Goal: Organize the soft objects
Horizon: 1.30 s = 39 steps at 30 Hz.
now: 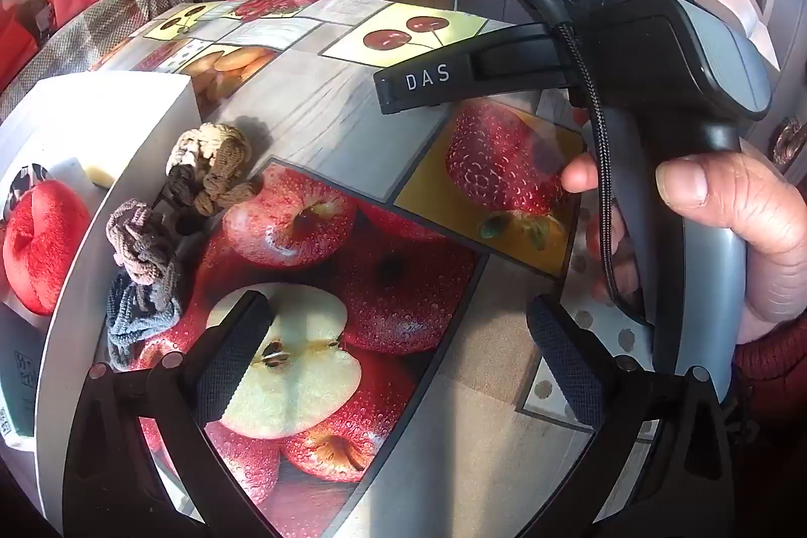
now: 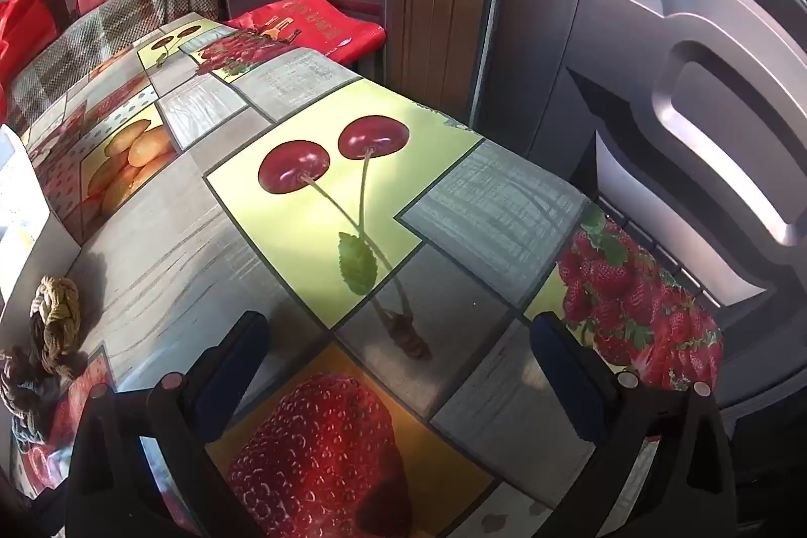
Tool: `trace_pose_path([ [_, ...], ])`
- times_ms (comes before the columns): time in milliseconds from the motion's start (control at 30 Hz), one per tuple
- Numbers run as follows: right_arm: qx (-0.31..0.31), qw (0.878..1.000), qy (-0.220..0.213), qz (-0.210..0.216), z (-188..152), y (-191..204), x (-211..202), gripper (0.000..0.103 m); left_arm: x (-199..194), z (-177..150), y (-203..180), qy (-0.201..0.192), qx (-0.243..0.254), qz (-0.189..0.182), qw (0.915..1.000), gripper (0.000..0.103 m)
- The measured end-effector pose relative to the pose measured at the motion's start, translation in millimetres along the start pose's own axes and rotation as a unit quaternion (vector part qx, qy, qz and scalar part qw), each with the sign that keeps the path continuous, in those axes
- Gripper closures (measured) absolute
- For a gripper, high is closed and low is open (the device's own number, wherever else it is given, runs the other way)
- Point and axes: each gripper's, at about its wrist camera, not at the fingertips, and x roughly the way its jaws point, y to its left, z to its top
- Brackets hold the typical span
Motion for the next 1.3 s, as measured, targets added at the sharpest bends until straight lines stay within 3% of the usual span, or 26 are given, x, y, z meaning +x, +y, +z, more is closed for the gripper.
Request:
trace_pose_path([
  [1300,-0.003,1.000,-0.007,0.011,3.9,5.4,4.2,0.000,-0.8,0.3,1.4,-0.001,0.000,0.000,1.0000,0.001],
])
